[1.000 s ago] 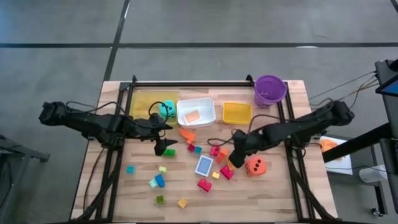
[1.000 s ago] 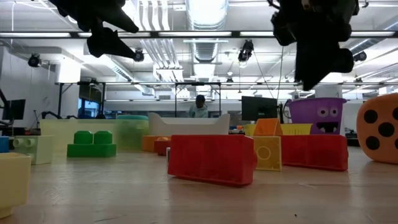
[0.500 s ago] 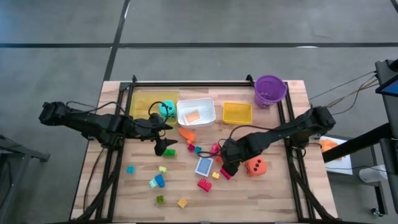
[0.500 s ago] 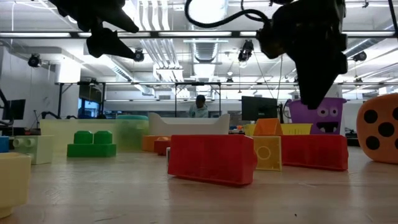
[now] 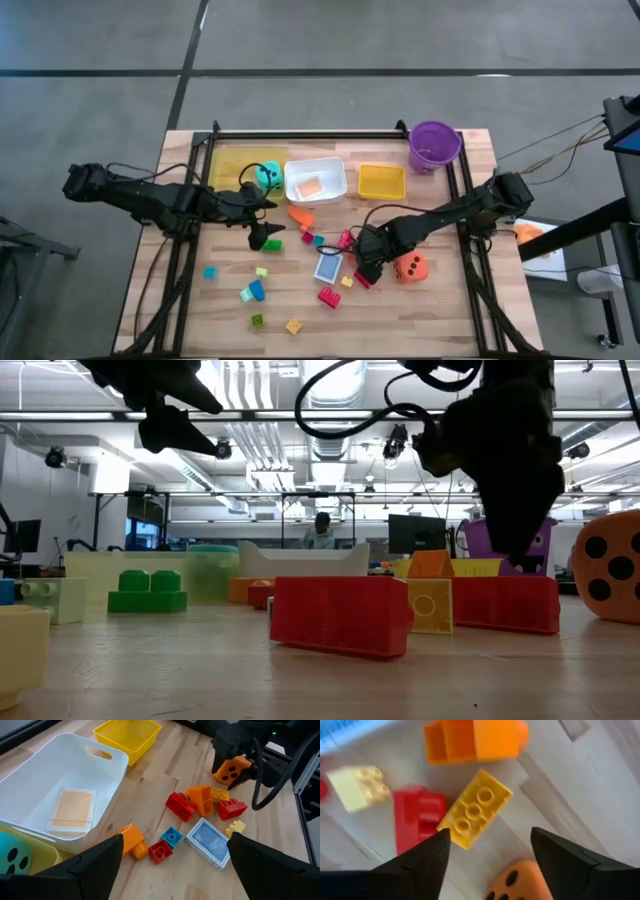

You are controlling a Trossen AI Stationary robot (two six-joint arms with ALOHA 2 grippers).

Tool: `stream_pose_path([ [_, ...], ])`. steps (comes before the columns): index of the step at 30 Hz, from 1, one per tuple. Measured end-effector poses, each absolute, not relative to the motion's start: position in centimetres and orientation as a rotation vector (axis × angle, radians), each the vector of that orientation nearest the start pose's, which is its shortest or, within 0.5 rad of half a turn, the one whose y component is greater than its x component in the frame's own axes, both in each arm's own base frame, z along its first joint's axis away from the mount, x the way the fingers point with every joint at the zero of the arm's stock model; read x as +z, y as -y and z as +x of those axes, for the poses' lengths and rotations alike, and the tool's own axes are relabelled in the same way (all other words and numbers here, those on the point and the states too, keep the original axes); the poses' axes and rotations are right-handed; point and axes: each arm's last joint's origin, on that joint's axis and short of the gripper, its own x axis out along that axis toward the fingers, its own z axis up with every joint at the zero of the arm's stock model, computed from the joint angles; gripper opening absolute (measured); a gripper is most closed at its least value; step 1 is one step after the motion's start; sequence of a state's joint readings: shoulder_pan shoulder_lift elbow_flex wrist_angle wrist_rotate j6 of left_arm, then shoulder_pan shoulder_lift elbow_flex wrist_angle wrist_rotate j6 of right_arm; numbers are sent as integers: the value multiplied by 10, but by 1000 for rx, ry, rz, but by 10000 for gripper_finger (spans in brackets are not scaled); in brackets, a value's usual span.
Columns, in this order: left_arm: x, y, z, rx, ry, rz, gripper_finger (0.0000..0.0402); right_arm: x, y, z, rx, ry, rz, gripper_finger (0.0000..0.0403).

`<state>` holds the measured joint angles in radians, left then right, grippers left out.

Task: Pick & Place Toys
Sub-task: Put the yellow game piece into the yellow bin

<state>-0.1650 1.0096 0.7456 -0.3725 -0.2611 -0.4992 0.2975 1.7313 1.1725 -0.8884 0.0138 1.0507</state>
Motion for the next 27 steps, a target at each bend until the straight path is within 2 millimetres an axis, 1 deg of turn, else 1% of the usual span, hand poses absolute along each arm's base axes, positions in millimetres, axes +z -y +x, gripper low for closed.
stream_pose_path([
  [4, 264, 27, 207, 245, -582, -348, 354, 188, -91, 303, -548, -1338, 676, 311],
  [7, 264, 27, 207, 245, -582, -348, 354, 187, -91, 304, -578, -1309, 708, 324],
  [11, 264, 27, 207, 245, -582, -348, 354, 183, -89, 304, -643, -1277, 716, 326],
  [19, 264, 27, 207, 246, -584, -348, 354, 177, -88, 302, -658, -1258, 697, 327],
  [23, 264, 27, 207, 246, -584, -348, 354, 166, -86, 296, -685, -1262, 710, 327],
  [27, 264, 27, 207, 246, -584, -348, 354, 158, -87, 298, -649, -1220, 740, 327],
])
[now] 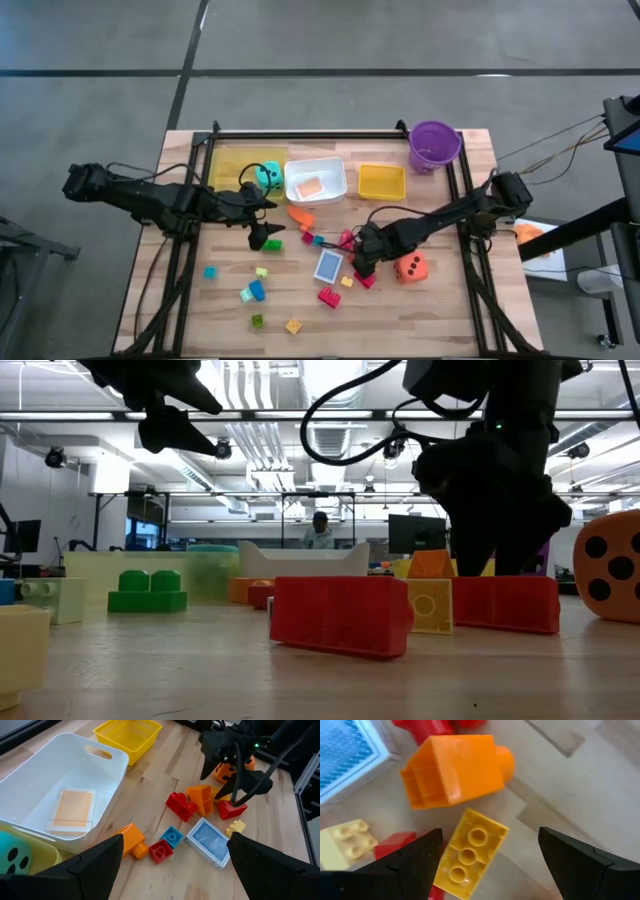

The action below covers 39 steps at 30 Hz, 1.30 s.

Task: Pick & Place Toys
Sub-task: Put the yellow game piece into the yellow bin

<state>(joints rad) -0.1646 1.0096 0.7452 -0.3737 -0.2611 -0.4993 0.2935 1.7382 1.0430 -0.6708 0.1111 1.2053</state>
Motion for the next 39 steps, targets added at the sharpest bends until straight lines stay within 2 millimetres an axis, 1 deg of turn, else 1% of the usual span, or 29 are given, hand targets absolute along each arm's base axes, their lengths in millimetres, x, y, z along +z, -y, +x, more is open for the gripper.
stream_pose_path([
  [3, 264, 27, 207, 246, -585, -348, 354, 156, -87, 299, -630, -1198, 756, 327],
  [13, 264, 27, 207, 246, -585, -348, 354, 148, -83, 293, -658, -1223, 747, 327],
  [19, 264, 27, 207, 246, -585, -348, 354, 138, -84, 298, -673, -1273, 717, 321],
  [21, 264, 27, 207, 246, -586, -347, 354, 136, -85, 301, -671, -1303, 694, 306],
  [23, 263, 27, 206, 248, -593, -345, 354, 136, -85, 303, -687, -1324, 676, 281],
  [26, 263, 27, 206, 249, -599, -344, 354, 139, -87, 309, -685, -1339, 649, 231],
  [30, 263, 27, 206, 250, -600, -344, 354, 144, -88, 312, -668, -1333, 637, 158],
  [32, 262, 27, 206, 250, -601, -343, 354, 147, -88, 312, -655, -1327, 632, 131],
  [39, 262, 27, 206, 251, -606, -342, 354, 152, -87, 309, -624, -1336, 626, 130],
])
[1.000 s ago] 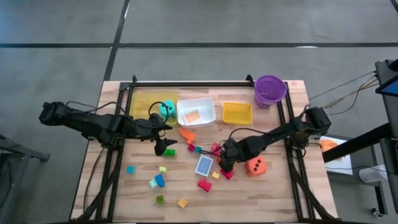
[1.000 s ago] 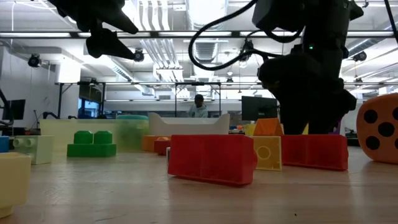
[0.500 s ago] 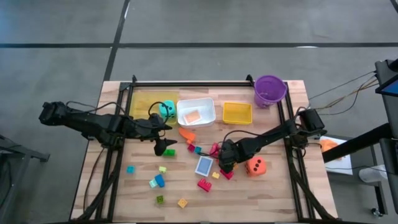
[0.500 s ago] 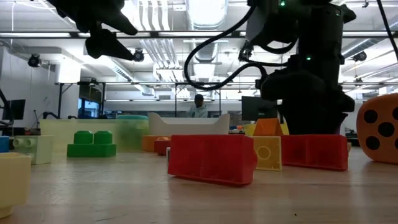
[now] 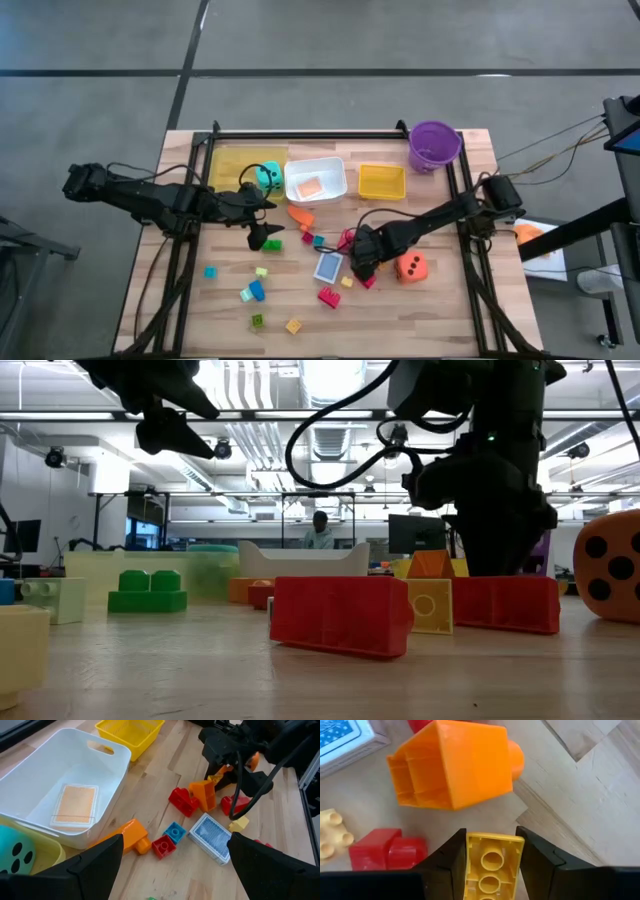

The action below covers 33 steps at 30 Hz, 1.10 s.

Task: Pick & Place Toys
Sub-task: Put the yellow game piece into the yellow bin

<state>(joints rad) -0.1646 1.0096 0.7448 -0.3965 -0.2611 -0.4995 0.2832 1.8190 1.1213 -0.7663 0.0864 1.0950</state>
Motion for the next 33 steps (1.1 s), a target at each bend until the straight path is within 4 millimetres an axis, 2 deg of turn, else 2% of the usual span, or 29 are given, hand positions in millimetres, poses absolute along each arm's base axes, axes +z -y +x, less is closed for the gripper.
stream_pose_path([
  [6, 262, 27, 206, 251, -606, -342, 354, 160, -87, 307, -597, -1332, 626, 130],
  [11, 262, 27, 206, 251, -606, -342, 354, 174, -86, 304, -572, -1299, 640, 130],
  [16, 261, 27, 205, 253, -613, -340, 354, 199, -81, 298, -565, -1200, 655, 130],
  [19, 259, 26, 203, 260, -642, -332, 354, 219, -70, 292, -595, -1106, 658, 130],
  [23, 256, 26, 201, 268, -678, -322, 354, 242, -44, 284, -655, -1000, 673, 130],
  [27, 256, 26, 201, 269, -681, -321, 354, 258, -5, 278, -715, -926, 691, 130],
  [33, 257, 26, 201, 269, -677, -322, 354, 255, 62, 276, -861, -892, 700, 130],
])
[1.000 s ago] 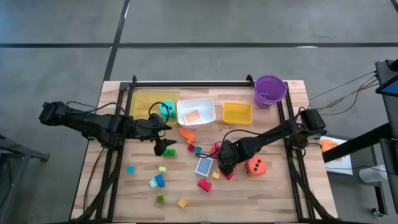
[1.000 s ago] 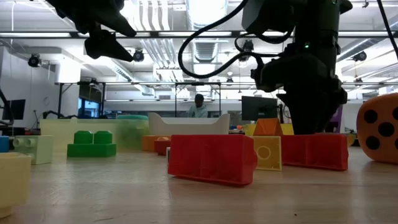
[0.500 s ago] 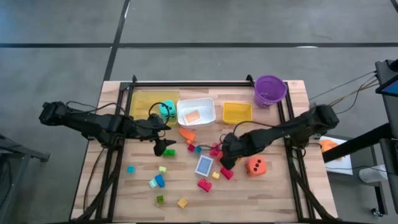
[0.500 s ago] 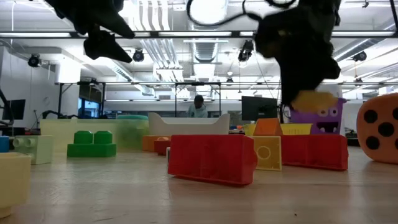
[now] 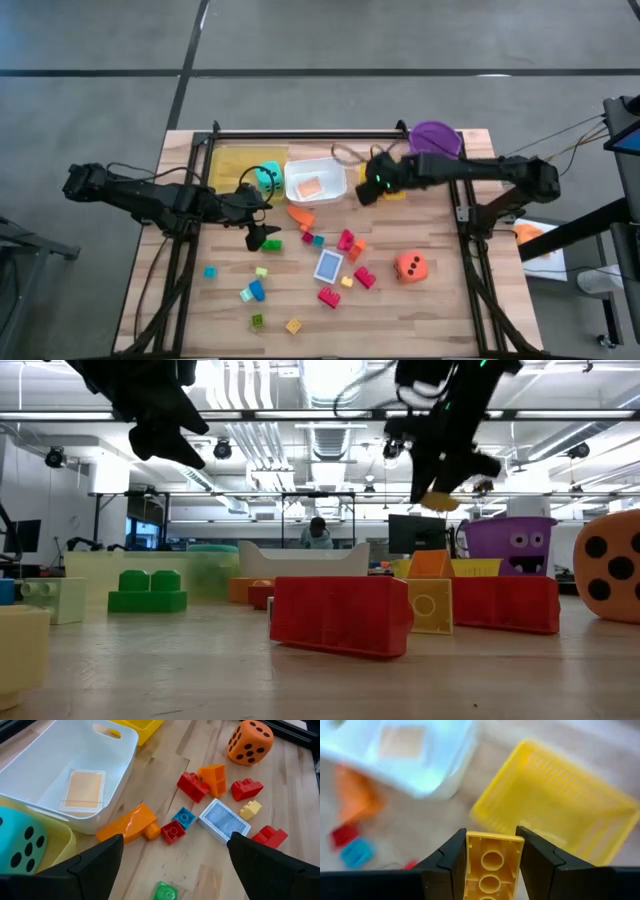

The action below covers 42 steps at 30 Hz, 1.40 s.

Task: Pick & Place Toys
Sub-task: Put the yellow game piece into the yellow bin

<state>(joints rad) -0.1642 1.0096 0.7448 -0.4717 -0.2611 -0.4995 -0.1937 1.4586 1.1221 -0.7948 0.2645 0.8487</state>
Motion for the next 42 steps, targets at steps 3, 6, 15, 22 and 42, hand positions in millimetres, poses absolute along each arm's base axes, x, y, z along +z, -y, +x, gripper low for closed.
stream_pose_path([
  [3, 257, 26, 201, 268, -674, -323, 354, 243, 89, 277, -934, -903, 712, 130],
  [6, 257, 26, 201, 268, -674, -323, 354, 229, 108, 282, -996, -902, 758, 130],
  [15, 257, 26, 201, 268, -675, -323, 354, 200, 121, 303, -1021, -987, 779, 130],
  [22, 257, 26, 201, 268, -674, -331, 354, 190, 127, 302, -1044, -1015, 782, 130],
  [42, 257, 26, 201, 269, -674, -331, 354, 159, 135, 309, -1075, -1098, 817, 130],
])
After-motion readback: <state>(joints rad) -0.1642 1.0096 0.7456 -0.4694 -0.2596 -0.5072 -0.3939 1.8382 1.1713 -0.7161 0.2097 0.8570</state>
